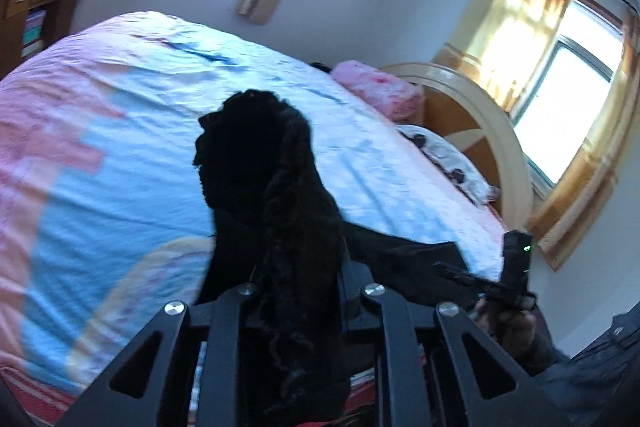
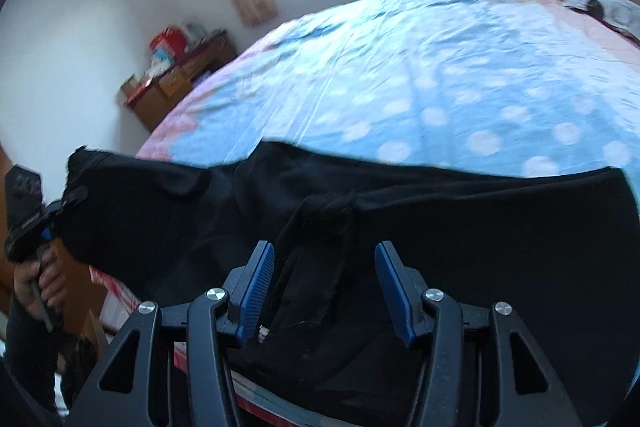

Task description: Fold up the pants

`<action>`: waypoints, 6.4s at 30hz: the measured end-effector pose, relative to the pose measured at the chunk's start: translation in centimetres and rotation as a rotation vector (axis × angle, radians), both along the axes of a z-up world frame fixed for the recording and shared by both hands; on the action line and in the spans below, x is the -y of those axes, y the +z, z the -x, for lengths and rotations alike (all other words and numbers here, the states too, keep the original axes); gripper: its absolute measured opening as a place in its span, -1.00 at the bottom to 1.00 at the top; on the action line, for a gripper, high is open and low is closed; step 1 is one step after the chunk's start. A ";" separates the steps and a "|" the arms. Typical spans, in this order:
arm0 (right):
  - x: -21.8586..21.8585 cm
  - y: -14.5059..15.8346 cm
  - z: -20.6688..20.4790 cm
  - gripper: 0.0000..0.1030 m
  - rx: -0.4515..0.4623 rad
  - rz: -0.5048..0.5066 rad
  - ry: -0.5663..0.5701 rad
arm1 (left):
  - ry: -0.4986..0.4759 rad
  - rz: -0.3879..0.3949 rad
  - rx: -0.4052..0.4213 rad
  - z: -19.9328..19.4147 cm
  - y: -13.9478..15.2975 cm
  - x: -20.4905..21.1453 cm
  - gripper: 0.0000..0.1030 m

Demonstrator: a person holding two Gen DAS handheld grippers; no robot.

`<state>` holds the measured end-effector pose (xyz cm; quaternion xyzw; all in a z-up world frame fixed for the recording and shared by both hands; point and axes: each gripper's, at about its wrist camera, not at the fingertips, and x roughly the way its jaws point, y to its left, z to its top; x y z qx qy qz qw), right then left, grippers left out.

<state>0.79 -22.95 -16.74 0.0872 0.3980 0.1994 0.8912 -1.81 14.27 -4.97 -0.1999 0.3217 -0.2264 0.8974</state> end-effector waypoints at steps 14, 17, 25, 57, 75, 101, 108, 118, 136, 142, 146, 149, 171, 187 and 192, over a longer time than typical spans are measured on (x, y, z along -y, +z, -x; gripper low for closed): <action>11.0 1.1 3.5 0.07 0.039 -0.134 -0.321 | -0.288 0.013 0.049 -3.6 4.1 15.4 -0.66; 13.2 1.6 3.9 0.07 0.057 -0.155 -0.386 | -0.340 0.001 0.036 -4.5 4.1 18.9 -0.67; 17.4 1.5 5.1 0.08 0.096 -0.166 -0.499 | -0.427 -0.087 -0.047 -6.8 2.1 27.6 -0.67; 22.2 1.7 7.0 0.09 0.185 -0.244 -0.672 | -0.568 -0.033 0.006 -5.7 2.4 36.9 0.75; 13.8 1.6 9.7 0.07 0.023 0.033 -0.291 | -0.157 -0.280 -0.016 -3.7 -5.7 21.9 0.75; 12.8 3.0 8.4 -0.87 0.042 0.278 -0.257 | -0.174 -0.317 -0.005 -2.0 -8.0 22.1 0.85; 14.7 0.9 7.1 -0.72 -0.080 0.227 -0.245 | -0.171 -0.336 -0.006 -2.1 -8.1 22.1 0.86; 14.5 7.2 7.3 -0.06 0.068 0.237 -0.283 | -0.073 -0.392 0.032 -2.1 -6.9 20.0 0.86; -3.9 -2.6 -12.1 -0.06 -0.314 0.100 0.219 | -0.064 -0.373 -0.088 -2.7 -10.3 19.0 0.93; -3.5 -2.4 -11.8 -0.06 -0.293 0.104 0.247 | -0.069 -0.383 -0.073 -2.6 -10.5 19.1 0.97; -3.9 0.4 -10.9 -0.06 -0.237 0.161 0.243 | -0.066 -0.375 -0.084 -2.6 -10.4 19.2 0.97; -4.2 2.3 -11.0 -0.06 -0.194 0.162 0.259 | -0.064 -0.388 -0.087 -2.2 -10.2 19.3 0.97; -12.2 -3.1 -19.1 -0.76 -0.366 0.264 0.370 | -0.149 -0.476 -0.030 0.7 -11.5 21.0 1.00; -1.1 4.9 -10.2 -0.13 -0.170 0.025 0.254 | -0.143 -0.359 0.060 -0.2 -7.2 20.8 1.00; 1.1 0.8 -10.3 -0.13 -0.244 -0.027 0.174 | -0.180 -0.441 -0.003 -1.0 -9.2 23.5 1.00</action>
